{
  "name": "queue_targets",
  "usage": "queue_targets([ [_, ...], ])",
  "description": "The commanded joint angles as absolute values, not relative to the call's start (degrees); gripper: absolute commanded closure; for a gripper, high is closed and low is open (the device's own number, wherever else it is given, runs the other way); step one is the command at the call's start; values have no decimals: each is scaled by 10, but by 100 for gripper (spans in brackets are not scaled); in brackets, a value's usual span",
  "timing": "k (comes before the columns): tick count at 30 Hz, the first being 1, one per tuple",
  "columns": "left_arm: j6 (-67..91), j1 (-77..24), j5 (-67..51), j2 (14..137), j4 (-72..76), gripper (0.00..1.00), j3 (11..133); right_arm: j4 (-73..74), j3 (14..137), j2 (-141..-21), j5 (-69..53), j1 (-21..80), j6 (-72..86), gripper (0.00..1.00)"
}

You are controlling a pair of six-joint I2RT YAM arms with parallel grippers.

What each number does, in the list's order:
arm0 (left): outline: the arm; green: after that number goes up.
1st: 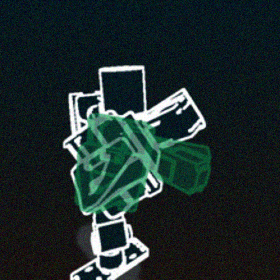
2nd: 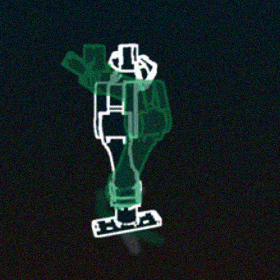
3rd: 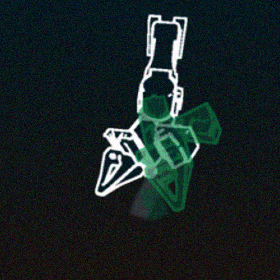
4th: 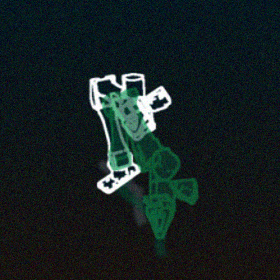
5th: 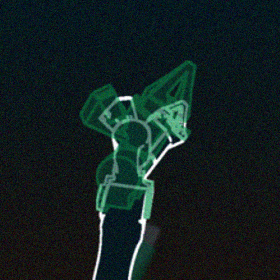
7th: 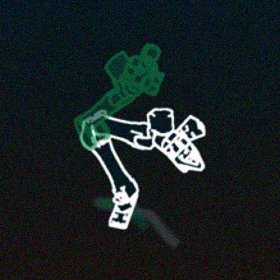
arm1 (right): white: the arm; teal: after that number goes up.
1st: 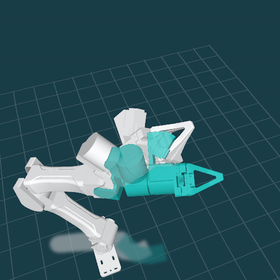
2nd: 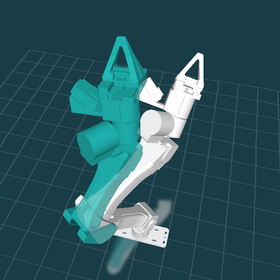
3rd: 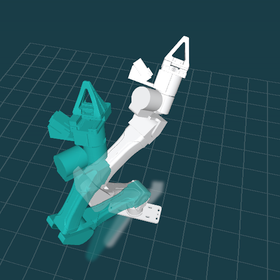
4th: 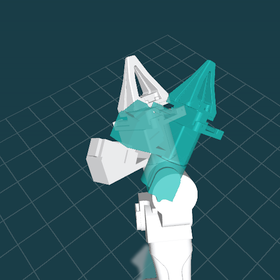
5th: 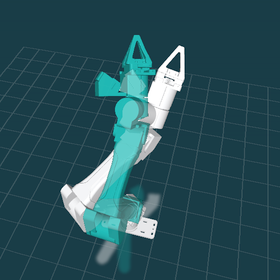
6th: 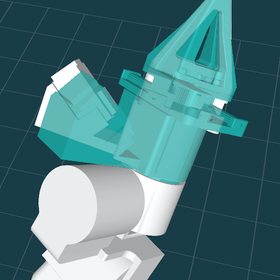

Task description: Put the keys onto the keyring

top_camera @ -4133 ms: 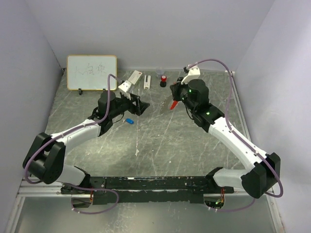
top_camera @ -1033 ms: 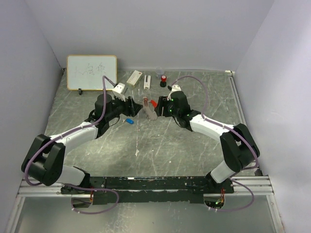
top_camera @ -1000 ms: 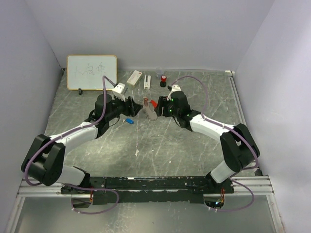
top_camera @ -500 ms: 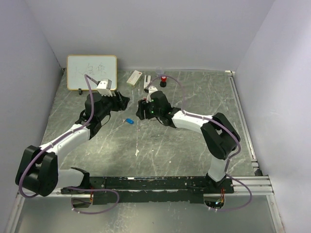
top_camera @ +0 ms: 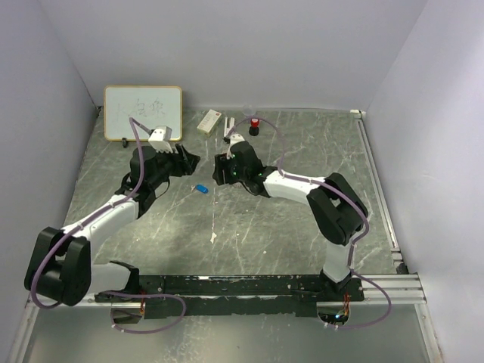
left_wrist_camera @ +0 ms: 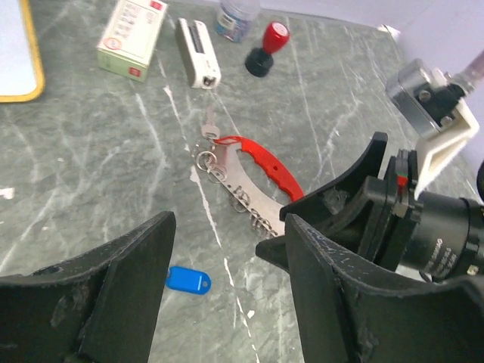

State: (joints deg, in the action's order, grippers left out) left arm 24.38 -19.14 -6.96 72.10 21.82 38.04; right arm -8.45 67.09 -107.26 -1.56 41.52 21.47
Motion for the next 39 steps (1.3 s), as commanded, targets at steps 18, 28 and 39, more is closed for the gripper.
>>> queue_targets([
  [18,100,-280,-308,906,209,28,511,-67,478,-834,83,272,286,42],
  [28,-20,-336,-208,958,107,32,579,-66,475,-807,73,256,279,42],
  [39,-69,-366,-161,1034,90,33,625,-67,466,-795,65,245,276,42],
])
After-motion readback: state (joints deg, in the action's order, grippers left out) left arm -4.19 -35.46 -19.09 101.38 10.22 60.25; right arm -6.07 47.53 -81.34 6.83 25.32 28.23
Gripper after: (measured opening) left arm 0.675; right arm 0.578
